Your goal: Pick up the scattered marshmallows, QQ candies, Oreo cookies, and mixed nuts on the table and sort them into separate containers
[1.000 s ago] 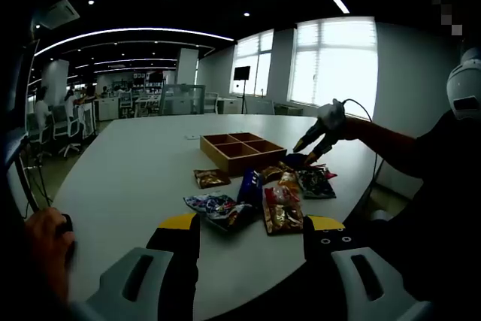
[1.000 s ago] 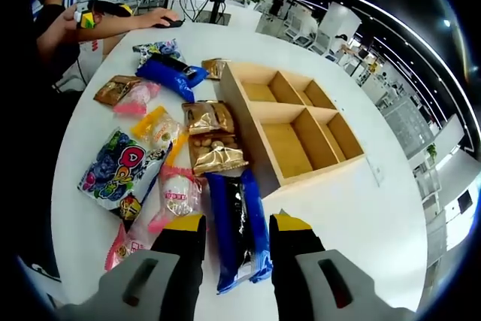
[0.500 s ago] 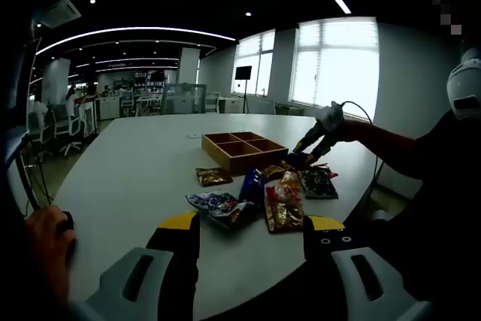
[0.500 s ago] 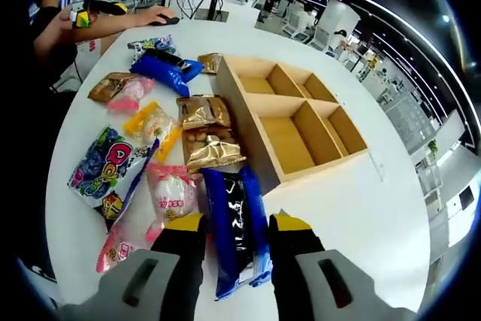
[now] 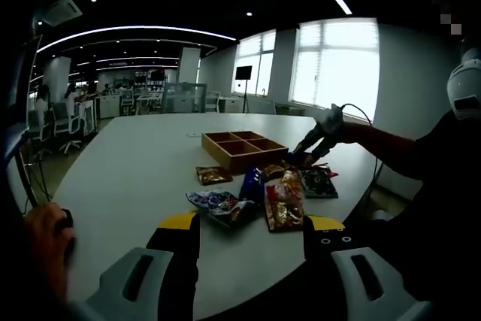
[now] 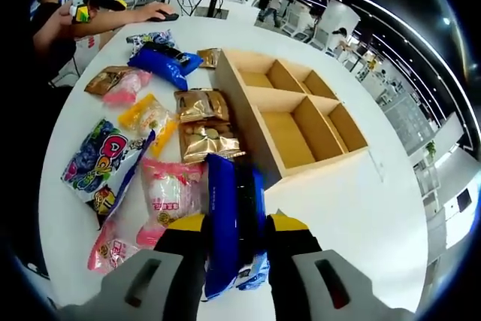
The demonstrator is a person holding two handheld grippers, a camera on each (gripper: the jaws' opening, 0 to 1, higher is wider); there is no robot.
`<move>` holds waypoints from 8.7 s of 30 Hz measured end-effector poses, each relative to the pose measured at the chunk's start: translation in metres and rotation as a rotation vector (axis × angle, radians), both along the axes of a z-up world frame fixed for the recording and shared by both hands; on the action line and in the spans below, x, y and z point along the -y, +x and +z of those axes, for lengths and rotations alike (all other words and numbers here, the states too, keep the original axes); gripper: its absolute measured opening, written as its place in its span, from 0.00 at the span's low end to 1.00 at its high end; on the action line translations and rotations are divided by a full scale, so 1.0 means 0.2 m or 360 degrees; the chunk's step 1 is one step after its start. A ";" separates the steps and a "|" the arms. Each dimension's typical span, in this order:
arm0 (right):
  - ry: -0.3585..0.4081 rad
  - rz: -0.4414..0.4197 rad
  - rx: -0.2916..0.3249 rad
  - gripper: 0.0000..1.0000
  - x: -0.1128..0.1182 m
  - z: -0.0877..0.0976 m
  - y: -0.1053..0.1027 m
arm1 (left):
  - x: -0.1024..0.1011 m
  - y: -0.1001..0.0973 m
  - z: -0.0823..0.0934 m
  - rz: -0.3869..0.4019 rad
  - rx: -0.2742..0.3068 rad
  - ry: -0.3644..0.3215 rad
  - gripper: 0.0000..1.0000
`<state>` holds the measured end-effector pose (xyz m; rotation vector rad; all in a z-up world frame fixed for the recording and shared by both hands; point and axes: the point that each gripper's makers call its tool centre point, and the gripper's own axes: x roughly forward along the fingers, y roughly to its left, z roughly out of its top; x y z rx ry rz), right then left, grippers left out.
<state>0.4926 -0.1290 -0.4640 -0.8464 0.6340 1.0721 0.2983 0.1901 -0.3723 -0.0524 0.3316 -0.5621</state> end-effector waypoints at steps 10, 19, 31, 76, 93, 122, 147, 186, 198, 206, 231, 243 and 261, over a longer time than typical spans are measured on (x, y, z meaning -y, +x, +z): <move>0.0017 -0.0014 -0.0009 0.25 -0.01 0.02 -0.04 | -0.01 -0.01 0.01 0.0004 0.0006 0.0000 0.60; 0.0045 -0.0041 0.0031 0.24 -0.01 0.07 -0.06 | 0.00 -0.01 0.01 0.0004 0.0005 0.0001 0.60; 0.0061 -0.0031 0.0073 0.24 -0.02 0.14 -0.10 | 0.02 0.00 0.01 -0.0010 0.0005 0.0005 0.60; 0.0055 0.0090 0.0271 0.24 -0.17 0.42 0.09 | -0.01 -0.01 0.00 -0.0001 0.0014 -0.0015 0.60; 0.0013 0.0140 0.0290 0.24 -0.26 0.45 0.14 | -0.04 0.00 -0.01 0.0010 0.0003 -0.0012 0.60; -0.0048 0.0243 0.0282 0.24 -0.45 0.40 0.31 | -0.08 0.02 -0.02 0.0013 -0.0007 -0.0032 0.59; -0.0108 0.0302 0.0261 0.24 -0.60 0.32 0.38 | -0.13 0.06 -0.04 0.0022 -0.0019 -0.0056 0.59; -0.0232 0.0363 0.0263 0.24 -0.76 0.24 0.45 | -0.21 0.03 -0.07 0.0060 -0.0033 -0.0086 0.59; -0.0282 0.0379 0.0298 0.24 -0.79 0.22 0.47 | -0.23 0.04 -0.07 0.0074 -0.0029 -0.0090 0.59; -0.0326 0.0402 0.0328 0.24 -0.82 0.18 0.46 | -0.25 0.04 -0.07 0.0085 -0.0029 -0.0089 0.59; -0.0414 0.0438 0.0444 0.25 -0.87 0.15 0.46 | -0.28 0.02 -0.10 0.0110 -0.0044 -0.0105 0.59; -0.0480 0.0476 0.0493 0.25 -0.89 0.13 0.47 | -0.27 0.02 -0.10 0.0106 -0.0044 -0.0103 0.59; -0.0471 0.0439 0.0401 0.37 -0.87 0.10 0.50 | -0.27 0.00 -0.09 0.0109 -0.0036 -0.0104 0.59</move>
